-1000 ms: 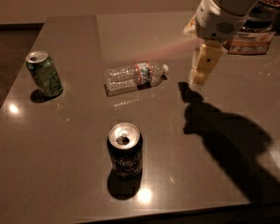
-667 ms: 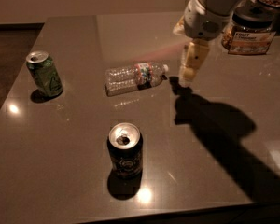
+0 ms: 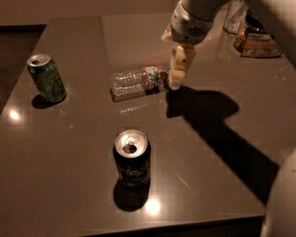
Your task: Move water bottle near pepsi can
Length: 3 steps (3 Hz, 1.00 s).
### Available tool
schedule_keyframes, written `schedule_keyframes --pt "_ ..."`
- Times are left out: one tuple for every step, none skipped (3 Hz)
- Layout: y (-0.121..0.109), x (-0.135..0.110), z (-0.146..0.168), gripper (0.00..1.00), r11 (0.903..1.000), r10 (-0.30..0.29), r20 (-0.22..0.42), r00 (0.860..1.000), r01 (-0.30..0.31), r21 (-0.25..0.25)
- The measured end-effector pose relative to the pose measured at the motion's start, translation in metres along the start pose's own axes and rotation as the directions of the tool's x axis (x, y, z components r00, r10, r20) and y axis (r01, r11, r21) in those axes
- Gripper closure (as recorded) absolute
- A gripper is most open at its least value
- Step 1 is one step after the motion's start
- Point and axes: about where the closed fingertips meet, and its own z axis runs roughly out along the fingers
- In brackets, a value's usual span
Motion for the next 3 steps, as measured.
schedule_keyframes --pt "0.000 -0.019 0.023 0.00 0.9983 -0.044 0.015 0.999 0.044 -0.038" --pt "0.004 -0.024 0.048 0.00 0.9934 -0.080 -0.003 0.997 0.080 -0.082" --pt "0.008 -0.019 0.064 0.18 0.9888 -0.096 -0.034 0.995 0.091 -0.118"
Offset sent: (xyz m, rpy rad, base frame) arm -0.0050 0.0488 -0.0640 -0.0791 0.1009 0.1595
